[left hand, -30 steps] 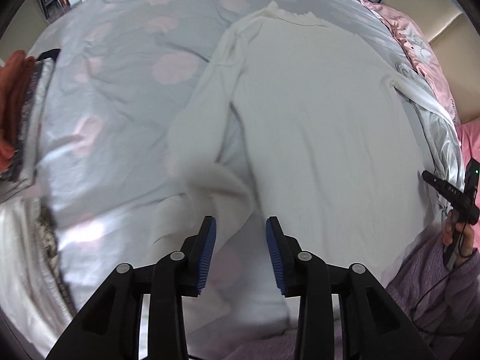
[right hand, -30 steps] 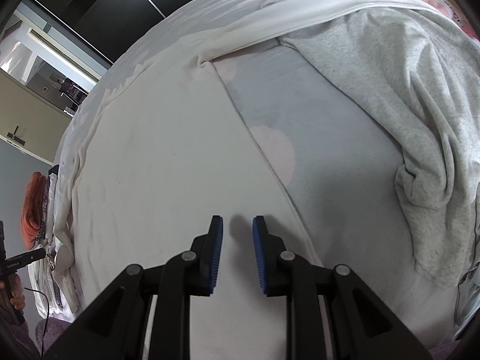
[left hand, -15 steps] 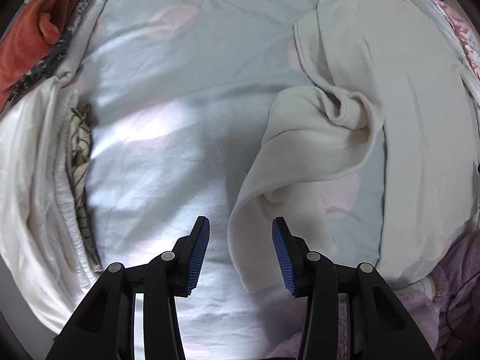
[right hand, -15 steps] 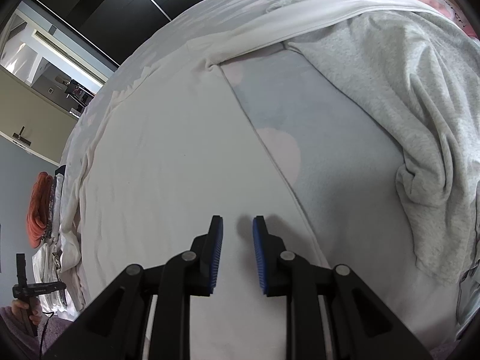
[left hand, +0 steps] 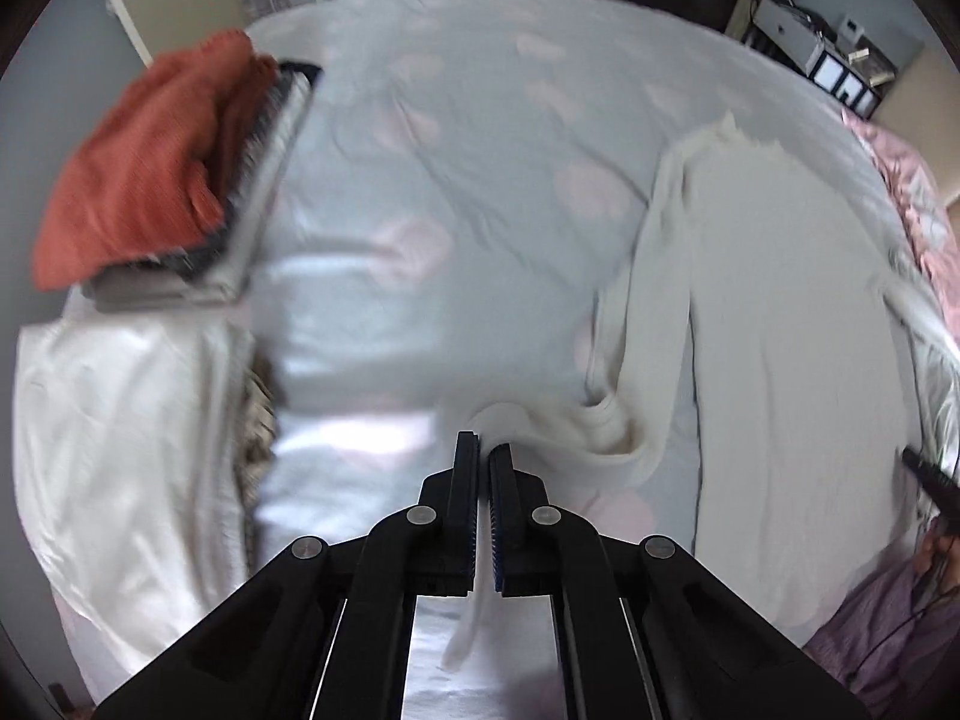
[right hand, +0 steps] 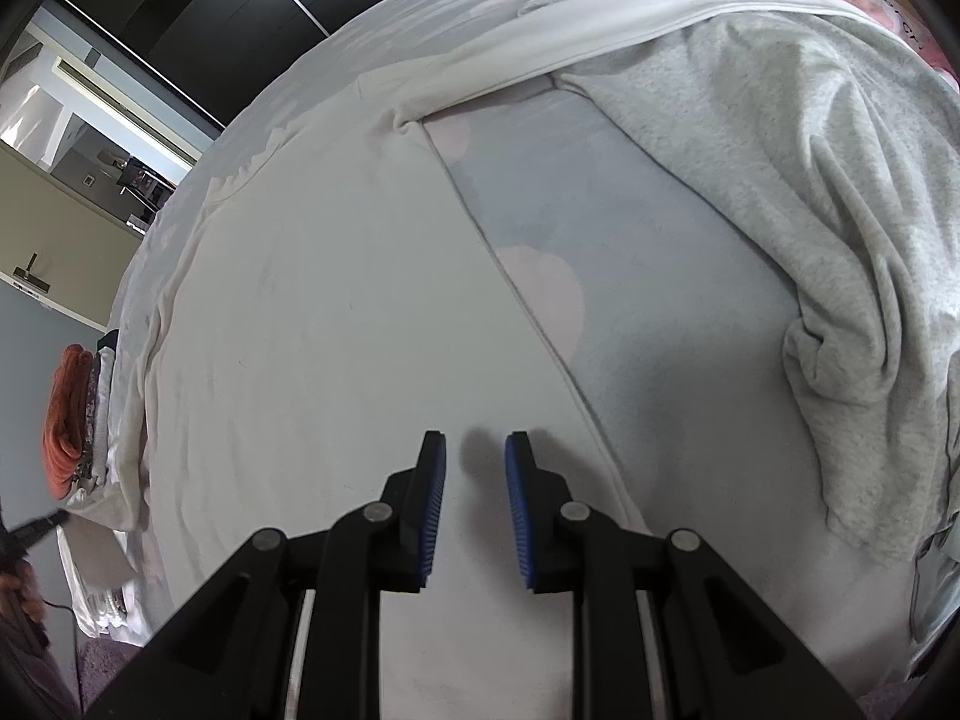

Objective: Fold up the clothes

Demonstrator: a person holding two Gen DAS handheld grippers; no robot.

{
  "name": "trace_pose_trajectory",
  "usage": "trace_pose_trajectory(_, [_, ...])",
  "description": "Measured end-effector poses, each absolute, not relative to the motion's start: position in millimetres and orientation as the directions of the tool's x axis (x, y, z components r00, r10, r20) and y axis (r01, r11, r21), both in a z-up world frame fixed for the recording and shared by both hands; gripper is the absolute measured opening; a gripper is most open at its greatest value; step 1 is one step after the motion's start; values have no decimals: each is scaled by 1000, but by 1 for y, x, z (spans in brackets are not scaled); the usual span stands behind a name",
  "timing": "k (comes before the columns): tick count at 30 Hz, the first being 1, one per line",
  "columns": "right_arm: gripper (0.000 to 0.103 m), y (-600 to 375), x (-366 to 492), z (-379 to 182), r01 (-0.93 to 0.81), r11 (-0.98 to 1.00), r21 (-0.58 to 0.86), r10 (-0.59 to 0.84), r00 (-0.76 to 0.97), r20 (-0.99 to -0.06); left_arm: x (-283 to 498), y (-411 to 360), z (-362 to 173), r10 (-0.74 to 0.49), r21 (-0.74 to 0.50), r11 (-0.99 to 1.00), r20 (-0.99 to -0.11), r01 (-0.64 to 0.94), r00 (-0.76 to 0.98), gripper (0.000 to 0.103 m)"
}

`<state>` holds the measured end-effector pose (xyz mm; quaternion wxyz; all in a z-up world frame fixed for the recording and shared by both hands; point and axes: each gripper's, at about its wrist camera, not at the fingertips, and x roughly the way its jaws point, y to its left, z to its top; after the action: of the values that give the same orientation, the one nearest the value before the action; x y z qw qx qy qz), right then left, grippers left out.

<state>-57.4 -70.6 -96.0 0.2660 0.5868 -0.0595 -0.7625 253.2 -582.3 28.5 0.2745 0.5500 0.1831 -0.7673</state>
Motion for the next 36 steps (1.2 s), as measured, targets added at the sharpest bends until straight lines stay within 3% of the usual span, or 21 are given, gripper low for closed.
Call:
trace_pose_trajectory(4, [20, -71, -59, -98, 334, -853, 401, -472, -169, -865, 260, -629, 62, -302, 62, -725, -924, 686, -236, 3])
trace_pose_trajectory(12, [20, -73, -62, -101, 331, -855, 400, -470, -166, -867, 292, -729, 70, -402, 124, -525, -908, 842, -117, 3])
trace_pose_trajectory(23, [20, -80, -64, -103, 351, -858, 376, -460, -195, -866, 304, -800, -27, -359, 278, -394, -924, 876, 132, 4])
trace_pose_trajectory(27, [20, -85, -64, -100, 370, -858, 356, -453, -220, -864, 301, -802, -57, -342, 307, -436, -926, 846, 160, 10])
trace_pose_trajectory(30, [20, -90, -63, -94, 392, -856, 338, -451, -244, -859, 302, -796, -54, -366, 319, -459, -918, 829, 151, 31])
trace_pose_trajectory(36, [20, -106, -67, -83, 455, -853, 256, -418, -301, -857, 300, -771, -14, -415, 277, -490, -908, 826, 58, 34])
